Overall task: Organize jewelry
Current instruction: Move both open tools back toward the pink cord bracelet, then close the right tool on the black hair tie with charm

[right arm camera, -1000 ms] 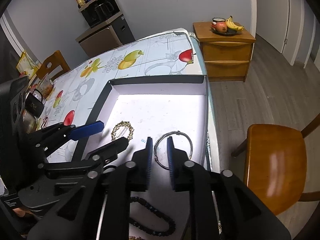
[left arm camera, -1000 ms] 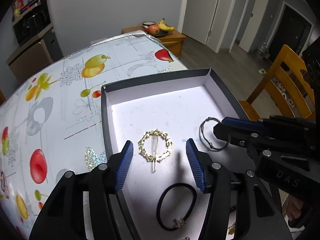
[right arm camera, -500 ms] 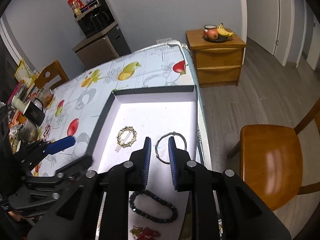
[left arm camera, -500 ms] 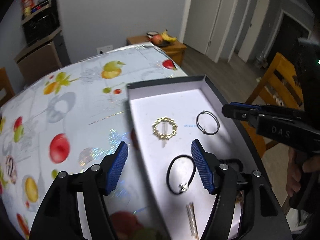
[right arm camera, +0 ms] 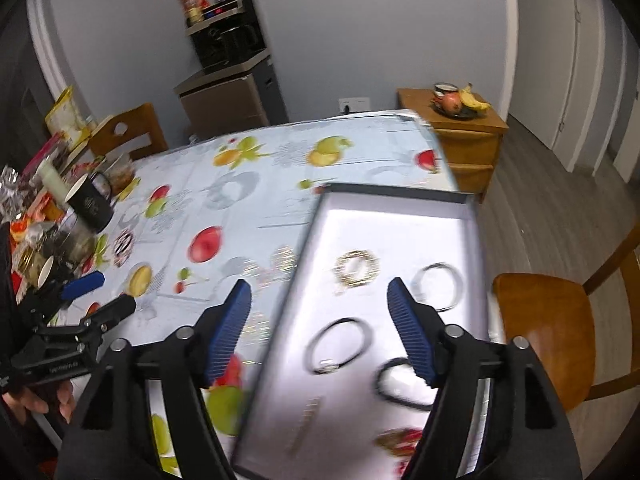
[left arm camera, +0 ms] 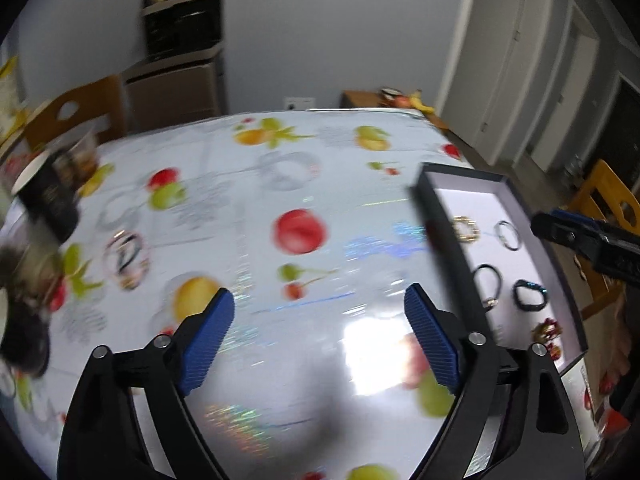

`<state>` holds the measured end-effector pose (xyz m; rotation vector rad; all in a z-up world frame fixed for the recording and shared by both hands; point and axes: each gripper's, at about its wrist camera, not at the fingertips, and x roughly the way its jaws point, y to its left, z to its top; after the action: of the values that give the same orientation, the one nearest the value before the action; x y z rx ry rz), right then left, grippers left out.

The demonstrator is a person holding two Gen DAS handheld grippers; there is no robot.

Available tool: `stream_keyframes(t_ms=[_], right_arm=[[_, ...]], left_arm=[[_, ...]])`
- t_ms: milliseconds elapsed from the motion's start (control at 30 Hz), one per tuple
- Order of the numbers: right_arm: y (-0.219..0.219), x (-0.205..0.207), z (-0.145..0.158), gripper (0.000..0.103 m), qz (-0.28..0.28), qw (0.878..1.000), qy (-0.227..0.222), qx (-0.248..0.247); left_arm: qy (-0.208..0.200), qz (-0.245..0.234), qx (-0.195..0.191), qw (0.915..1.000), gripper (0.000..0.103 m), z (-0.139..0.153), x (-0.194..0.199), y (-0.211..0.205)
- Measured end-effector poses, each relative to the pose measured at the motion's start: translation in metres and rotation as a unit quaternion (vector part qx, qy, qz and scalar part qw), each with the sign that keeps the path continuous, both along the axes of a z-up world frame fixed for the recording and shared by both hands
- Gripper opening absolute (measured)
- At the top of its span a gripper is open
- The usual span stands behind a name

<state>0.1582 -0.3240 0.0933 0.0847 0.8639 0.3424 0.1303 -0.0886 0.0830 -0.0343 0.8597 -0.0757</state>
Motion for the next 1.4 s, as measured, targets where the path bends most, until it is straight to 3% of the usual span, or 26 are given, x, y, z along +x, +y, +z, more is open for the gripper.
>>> stream_keyframes(t_ms=[200,567,833,967,1400], right_arm=[[0.072,-0.013,0.003,0.08,0.033,0.999,-0.002,-0.015],[0.186,-0.014,0.003,0.081,0.087,0.996,-0.006,-0.022],[0.255,-0.004,-0.003,0.08,0.121,0.992,-0.01,-0.019],[0.289,0.005,-0.011,0.064,0.156,0.988,-0.007,-0.016],[0.37,0.031,-0.052,0.039,0.207,0.978,0.012,-0.033]], left_arm=[[-0.003,0.029,-0.007,0.9995,0.093,-0.003,-0.018,0.06],[0.012,0.095,-0.016,0.9953,0.096,-0.02,-0.048,0.166],[0.027,0.089,-0.027,0.9953,0.096,-0.034,-0.049,0.197],[0.028,0.082,-0.032,0.9957,0.096,-0.035,-0.049,0.204],[0.046,0.072,-0.04,0.9956,0.096,-0.054,-0.047,0.227]])
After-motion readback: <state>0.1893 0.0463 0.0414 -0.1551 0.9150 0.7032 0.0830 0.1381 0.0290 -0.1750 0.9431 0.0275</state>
